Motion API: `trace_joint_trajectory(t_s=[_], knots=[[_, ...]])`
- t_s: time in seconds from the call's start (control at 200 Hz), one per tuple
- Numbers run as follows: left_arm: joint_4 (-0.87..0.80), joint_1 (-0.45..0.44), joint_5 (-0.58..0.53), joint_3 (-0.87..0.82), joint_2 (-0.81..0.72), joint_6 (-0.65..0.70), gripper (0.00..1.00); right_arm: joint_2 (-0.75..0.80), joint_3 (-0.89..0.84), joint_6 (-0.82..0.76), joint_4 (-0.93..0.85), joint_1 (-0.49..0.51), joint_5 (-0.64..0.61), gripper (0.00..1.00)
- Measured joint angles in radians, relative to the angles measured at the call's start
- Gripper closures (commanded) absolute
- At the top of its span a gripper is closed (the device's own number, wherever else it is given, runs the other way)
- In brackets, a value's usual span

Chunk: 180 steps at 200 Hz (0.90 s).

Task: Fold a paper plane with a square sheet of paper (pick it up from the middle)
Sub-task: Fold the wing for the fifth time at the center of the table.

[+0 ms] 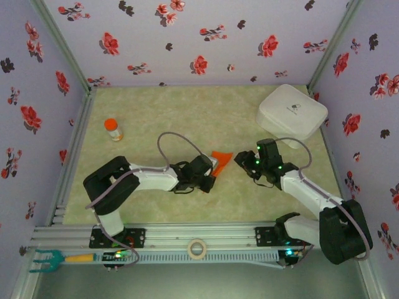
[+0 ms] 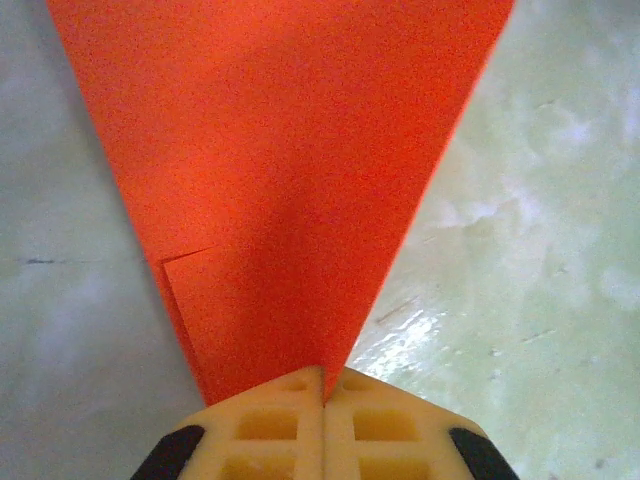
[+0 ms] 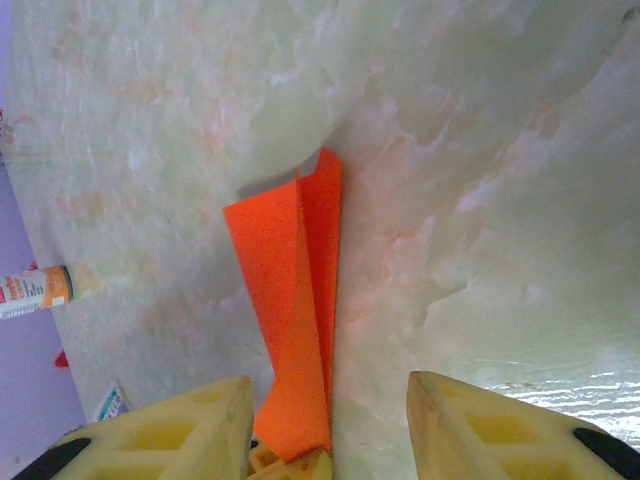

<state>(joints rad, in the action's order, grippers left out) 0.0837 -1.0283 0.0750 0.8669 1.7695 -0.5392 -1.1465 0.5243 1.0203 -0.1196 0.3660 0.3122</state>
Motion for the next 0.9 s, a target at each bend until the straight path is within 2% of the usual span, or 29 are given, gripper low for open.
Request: trace_joint_trajectory(t_s=[0.21, 0.4, 0.56, 0.9], knots=[[0.148, 0.062, 0.166, -0.061, 0.014, -0.074, 0.98, -0.046, -0.02, -0.009, 0.105, 0.009, 0.079, 0.7], [0.264, 0.108, 0.287, -0.092, 0.045, -0.141, 0.99, -0.103, -0.02, -0.051, 0.18, 0.069, 0.101, 0.84], [0.369, 0.141, 0.365, -0.127, 0.069, -0.206, 0.99, -0.166, -0.02, -0.072, 0.239, 0.106, 0.122, 0.88], [0.542, 0.182, 0.476, -0.168, 0.119, -0.328, 1.0, -0.315, 0.021, -0.098, 0.312, 0.137, 0.167, 0.89]])
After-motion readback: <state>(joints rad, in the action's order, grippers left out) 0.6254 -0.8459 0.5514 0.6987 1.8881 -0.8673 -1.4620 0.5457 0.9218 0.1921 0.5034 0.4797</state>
